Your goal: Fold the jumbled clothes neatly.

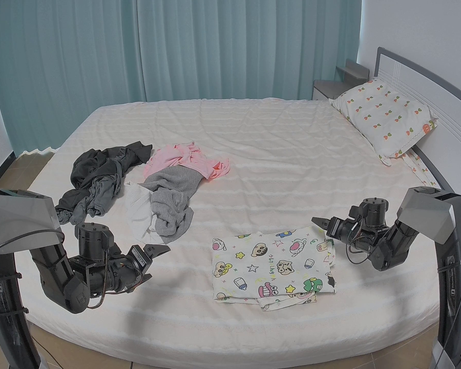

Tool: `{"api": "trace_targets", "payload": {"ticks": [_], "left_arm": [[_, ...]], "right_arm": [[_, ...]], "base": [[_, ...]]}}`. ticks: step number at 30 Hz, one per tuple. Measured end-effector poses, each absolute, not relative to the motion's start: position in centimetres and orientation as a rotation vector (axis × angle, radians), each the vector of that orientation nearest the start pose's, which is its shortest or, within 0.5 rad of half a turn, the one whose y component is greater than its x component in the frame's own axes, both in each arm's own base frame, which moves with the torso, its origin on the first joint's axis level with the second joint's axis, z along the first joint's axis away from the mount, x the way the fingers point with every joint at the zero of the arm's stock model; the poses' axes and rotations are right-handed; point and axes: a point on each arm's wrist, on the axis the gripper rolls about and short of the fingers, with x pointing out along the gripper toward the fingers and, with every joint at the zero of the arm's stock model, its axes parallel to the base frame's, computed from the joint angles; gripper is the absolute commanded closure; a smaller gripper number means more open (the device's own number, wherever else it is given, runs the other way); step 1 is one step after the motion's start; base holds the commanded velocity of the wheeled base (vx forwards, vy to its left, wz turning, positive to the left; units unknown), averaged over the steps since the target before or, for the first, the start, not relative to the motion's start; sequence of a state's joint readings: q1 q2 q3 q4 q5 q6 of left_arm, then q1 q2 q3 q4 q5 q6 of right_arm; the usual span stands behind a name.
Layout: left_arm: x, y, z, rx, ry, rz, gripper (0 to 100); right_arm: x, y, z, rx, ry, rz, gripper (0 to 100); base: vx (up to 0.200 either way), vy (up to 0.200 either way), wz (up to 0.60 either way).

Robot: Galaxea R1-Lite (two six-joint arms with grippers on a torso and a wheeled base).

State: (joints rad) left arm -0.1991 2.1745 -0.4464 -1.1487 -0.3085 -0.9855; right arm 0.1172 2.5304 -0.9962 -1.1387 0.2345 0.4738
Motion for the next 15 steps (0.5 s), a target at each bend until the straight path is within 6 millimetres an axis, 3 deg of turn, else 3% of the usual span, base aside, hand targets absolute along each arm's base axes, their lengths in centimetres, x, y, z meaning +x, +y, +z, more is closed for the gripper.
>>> {"api": "trace_targets", "payload": {"ticks": [4, 9, 15], "left_arm": [[29.5, -6.9, 0.6, -0.936, 0.782, -0.181, 0], [29.9, -8.0, 0.2, -0.861, 0.785, -0.235, 0], [31.8, -11.1, 0.1, -0.782, 0.798, -0.326, 0]], "right_arm": [[39.9, 5.0, -4.4, 0.527, 0.508, 0.224, 0], [35.7, 5.4, -4.7, 0.662, 0.565, 0.191, 0], [31.3, 6.6, -4.1, 0.816, 0.602, 0.181, 0]], "base": [[0.0, 0.0, 0.0], [0.0, 0.0, 0.0], [0.0, 0.0, 0.0]]}}
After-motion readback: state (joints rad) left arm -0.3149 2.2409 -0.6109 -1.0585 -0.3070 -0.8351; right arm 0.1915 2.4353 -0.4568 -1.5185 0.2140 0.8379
